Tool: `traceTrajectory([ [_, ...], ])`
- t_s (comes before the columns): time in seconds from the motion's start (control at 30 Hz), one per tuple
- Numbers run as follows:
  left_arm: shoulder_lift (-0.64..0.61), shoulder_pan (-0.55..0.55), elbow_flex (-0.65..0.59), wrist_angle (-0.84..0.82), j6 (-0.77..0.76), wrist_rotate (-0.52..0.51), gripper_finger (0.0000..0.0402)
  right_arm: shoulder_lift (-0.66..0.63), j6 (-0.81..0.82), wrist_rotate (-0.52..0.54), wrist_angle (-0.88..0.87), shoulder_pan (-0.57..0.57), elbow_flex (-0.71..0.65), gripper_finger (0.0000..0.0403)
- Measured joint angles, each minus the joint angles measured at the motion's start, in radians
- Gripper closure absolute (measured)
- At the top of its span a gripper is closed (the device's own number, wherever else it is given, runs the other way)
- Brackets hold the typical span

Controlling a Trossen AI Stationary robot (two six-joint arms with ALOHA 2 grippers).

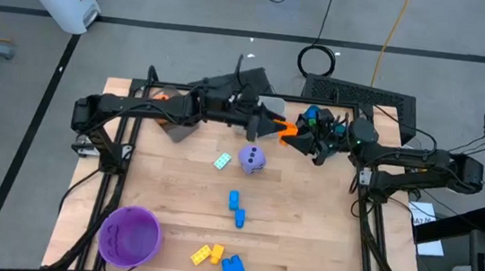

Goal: Pick & Place Toys
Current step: Put the orange game piece into the blue bin

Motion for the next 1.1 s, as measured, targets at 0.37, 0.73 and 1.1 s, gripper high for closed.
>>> traceTrajectory([
  [0.37,-0.07,0.103,0.0,0.102,0.01,0.1,0.0095,-0.084,-0.062,0.024,-0.305,-0.029,0.001,0.0277],
  [0.73,-0.077,0.108,0.0,0.076,0.023,0.1,0.0094,-0.313,-0.249,0.526,-1.081,-0.164,0.001,0.0277],
  [1.1,-0.076,0.108,0.0,0.076,0.035,0.091,0.0094,-0.233,-0.357,0.631,-1.345,-0.379,0.0,0.0277],
])
